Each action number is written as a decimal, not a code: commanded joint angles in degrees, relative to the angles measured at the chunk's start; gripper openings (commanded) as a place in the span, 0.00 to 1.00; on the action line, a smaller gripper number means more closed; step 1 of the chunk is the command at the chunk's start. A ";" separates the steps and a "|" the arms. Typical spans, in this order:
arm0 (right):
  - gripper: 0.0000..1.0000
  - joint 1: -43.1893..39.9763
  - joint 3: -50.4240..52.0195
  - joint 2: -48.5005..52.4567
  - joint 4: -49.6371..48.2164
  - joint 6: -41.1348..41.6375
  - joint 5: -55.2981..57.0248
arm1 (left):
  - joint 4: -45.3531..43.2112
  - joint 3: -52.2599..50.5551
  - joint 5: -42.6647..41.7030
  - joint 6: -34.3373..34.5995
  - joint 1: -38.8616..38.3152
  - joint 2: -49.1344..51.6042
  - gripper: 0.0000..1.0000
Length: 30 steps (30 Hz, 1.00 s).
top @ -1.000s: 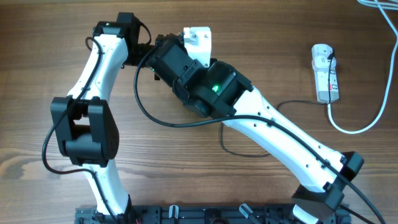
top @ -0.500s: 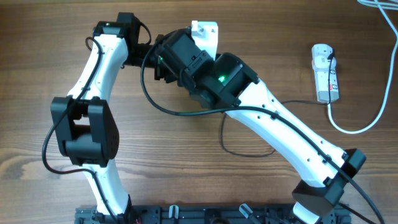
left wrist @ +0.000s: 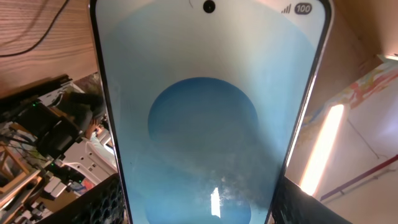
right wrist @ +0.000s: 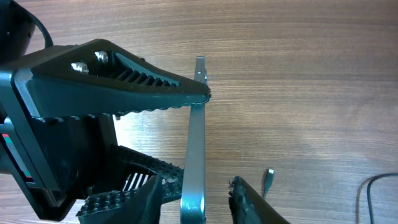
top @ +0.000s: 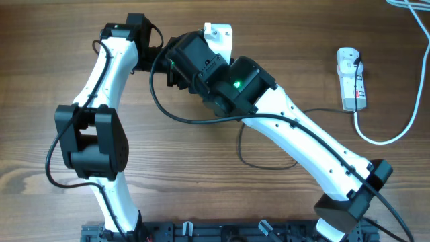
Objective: Plug charger to phone and switch on socket
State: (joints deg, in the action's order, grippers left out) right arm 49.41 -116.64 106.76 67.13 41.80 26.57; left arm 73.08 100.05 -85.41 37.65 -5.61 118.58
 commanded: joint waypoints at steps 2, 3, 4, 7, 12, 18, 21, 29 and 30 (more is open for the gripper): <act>0.30 0.13 -1.01 1.16 -0.31 -0.50 -1.01 | -0.17 1.22 -3.34 0.37 -0.17 -2.01 0.69; 0.30 0.13 -1.01 1.16 -0.31 -0.96 -1.01 | -0.17 1.22 -3.34 0.39 -0.17 -2.01 0.69; 0.29 0.13 -1.01 1.16 -0.33 -1.27 -1.01 | -0.17 1.22 -3.34 0.39 -0.17 -2.01 0.69; 0.27 0.13 -1.01 1.16 -0.37 -1.29 -0.96 | -0.17 1.22 -3.32 0.37 -0.17 -2.01 0.69; 0.25 0.13 -1.01 1.16 -0.68 -1.31 -0.96 | -0.17 1.22 -3.34 0.37 -0.17 -2.01 0.69; 0.20 0.13 -1.01 1.16 -0.72 -1.33 -0.55 | -0.17 1.22 -3.65 0.37 -0.17 -2.01 0.69; 0.17 0.13 -1.01 1.16 -0.94 -1.31 -0.57 | -0.17 1.22 -3.74 0.37 -0.17 -2.01 0.69; 0.09 0.13 -1.01 1.16 -1.51 -1.29 -0.57 | -0.20 1.22 -3.74 0.35 -0.17 -2.01 0.75; 0.08 0.13 -1.01 1.16 -1.57 -1.31 -0.57 | -0.20 1.22 -3.74 0.35 -0.17 -2.01 0.75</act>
State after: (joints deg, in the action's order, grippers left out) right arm 49.41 -116.64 106.78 66.35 40.69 25.93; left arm 73.06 100.05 -85.84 37.87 -5.61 118.58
